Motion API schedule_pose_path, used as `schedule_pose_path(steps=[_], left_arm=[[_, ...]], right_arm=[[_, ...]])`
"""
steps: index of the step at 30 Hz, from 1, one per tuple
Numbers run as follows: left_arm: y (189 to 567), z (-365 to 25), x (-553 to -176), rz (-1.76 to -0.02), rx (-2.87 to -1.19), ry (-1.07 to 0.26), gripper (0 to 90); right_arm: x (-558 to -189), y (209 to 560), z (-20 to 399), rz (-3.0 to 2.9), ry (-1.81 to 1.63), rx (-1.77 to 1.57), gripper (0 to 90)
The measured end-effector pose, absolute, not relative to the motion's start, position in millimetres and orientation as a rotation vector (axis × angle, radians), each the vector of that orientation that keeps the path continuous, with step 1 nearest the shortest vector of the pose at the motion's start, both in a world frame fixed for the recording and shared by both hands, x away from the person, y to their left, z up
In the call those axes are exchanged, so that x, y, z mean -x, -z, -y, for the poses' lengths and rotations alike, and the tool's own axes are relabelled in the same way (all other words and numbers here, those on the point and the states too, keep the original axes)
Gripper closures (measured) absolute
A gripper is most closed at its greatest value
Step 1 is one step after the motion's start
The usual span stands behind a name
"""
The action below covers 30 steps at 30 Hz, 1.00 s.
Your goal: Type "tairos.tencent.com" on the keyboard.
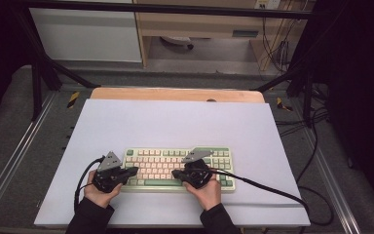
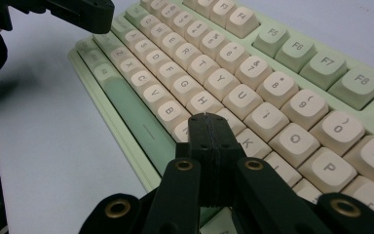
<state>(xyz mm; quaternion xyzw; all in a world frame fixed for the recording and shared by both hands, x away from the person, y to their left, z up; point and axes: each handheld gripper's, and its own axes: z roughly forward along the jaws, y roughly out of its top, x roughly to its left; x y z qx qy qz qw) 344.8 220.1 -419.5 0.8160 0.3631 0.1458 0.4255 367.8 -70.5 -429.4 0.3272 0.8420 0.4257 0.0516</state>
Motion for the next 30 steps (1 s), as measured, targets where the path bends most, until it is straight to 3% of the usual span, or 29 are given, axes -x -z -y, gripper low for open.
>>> schedule_pose_path(steps=[24,30], left_arm=[[417,-222,-344,-0.902,-2.032,-0.366,89.7],[414,-226,-344,-0.899,-2.025,-0.364,83.9]], right_arm=[[-364,421,78,-2.535,-1.285,-0.974,90.0],[-365,408,96,-2.499,-1.292,-0.991,83.1]])
